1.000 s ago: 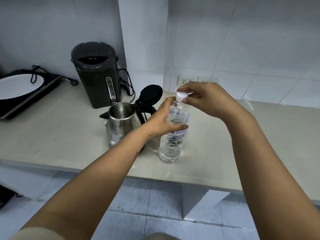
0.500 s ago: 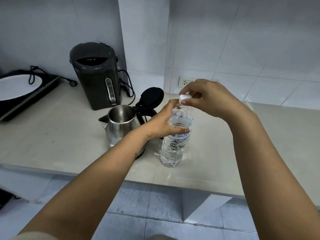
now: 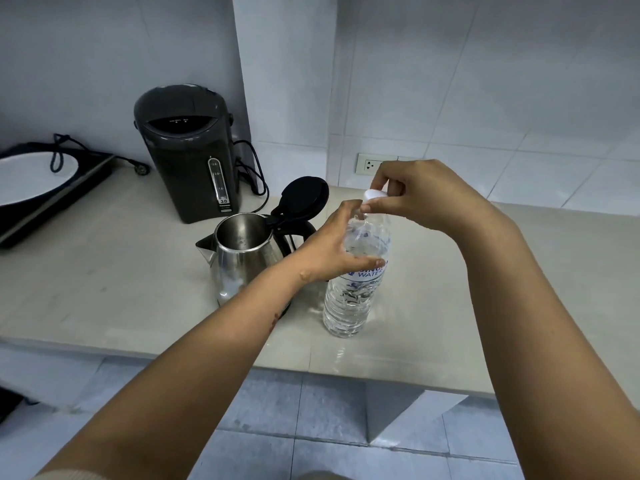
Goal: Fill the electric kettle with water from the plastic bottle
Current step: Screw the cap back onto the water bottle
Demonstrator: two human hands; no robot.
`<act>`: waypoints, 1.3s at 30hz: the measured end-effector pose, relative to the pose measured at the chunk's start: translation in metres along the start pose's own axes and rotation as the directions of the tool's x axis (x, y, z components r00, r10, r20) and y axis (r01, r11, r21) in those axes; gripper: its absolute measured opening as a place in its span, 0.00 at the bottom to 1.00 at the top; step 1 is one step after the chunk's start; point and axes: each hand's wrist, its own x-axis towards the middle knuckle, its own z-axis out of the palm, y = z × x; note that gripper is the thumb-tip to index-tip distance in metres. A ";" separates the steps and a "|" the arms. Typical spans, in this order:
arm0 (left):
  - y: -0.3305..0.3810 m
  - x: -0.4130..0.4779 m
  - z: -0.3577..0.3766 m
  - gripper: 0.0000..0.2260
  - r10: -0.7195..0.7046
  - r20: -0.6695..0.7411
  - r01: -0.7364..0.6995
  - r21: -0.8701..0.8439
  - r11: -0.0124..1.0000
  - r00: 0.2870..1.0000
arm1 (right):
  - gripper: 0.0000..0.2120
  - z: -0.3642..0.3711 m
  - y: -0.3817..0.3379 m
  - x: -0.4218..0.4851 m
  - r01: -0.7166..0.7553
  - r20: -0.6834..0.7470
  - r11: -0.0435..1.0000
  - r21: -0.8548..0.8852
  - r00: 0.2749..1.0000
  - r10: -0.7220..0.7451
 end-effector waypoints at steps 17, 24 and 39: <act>0.028 -0.013 0.057 0.43 0.008 -0.382 0.054 0.154 0.987 0.924 | 0.12 0.032 -0.014 -0.010 -0.336 -0.304 0.855 -0.396 0.926 0.222; 0.017 -0.003 0.030 0.43 0.010 -0.067 -0.007 0.050 0.999 0.998 | 0.23 0.020 0.012 -0.026 -0.092 -0.226 0.923 -0.374 0.974 0.006; 0.033 -0.025 0.050 0.44 0.036 -0.286 0.016 0.179 0.984 0.957 | 0.17 0.027 -0.007 -0.026 -0.317 -0.276 0.875 -0.367 0.935 0.223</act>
